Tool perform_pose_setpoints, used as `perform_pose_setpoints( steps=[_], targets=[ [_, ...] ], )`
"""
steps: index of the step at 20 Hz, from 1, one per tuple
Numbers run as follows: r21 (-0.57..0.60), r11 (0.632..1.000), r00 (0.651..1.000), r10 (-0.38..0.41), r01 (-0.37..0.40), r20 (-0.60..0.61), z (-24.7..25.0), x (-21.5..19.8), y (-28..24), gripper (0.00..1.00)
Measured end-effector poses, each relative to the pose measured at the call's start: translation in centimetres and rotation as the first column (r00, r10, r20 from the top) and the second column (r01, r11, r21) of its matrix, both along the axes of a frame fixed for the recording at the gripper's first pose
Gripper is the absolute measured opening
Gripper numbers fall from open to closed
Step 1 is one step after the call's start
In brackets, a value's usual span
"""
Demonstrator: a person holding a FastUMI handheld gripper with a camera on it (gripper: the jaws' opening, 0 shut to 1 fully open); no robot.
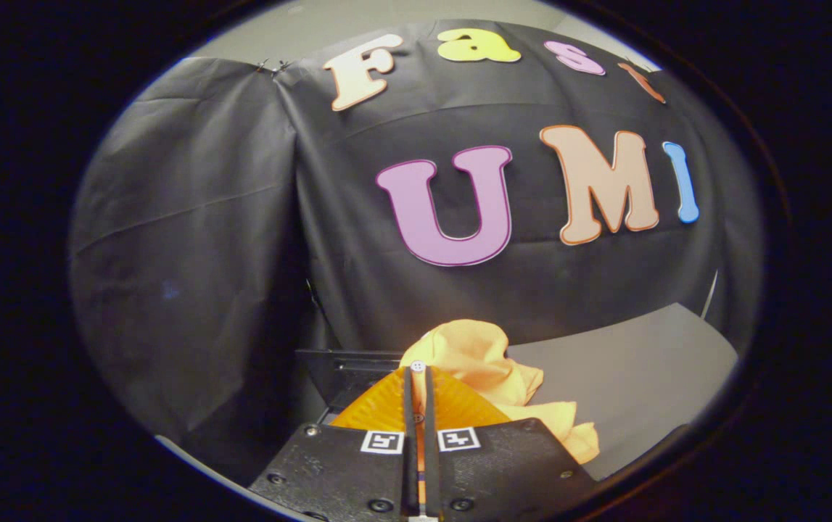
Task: Put the clothes into the washing machine and then close the washing machine lid.
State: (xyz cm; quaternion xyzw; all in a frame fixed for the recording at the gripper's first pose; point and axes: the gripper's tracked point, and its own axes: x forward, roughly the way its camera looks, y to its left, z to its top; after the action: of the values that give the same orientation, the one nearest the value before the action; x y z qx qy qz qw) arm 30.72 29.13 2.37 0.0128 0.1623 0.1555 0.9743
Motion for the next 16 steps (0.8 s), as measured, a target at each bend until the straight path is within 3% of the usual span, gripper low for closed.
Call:
perform_pose_setpoints(
  steps=[10, 16],
  targets=[
    [0.029, 0.998, 0.974, 0.049, -0.057, 0.222, -5.0, -3.0, 9.0, 0.02],
    [-0.108, 0.992, 0.983, 0.085, -0.068, 0.161, -11.9, -2.5, 11.2, 0.0]
  ],
)
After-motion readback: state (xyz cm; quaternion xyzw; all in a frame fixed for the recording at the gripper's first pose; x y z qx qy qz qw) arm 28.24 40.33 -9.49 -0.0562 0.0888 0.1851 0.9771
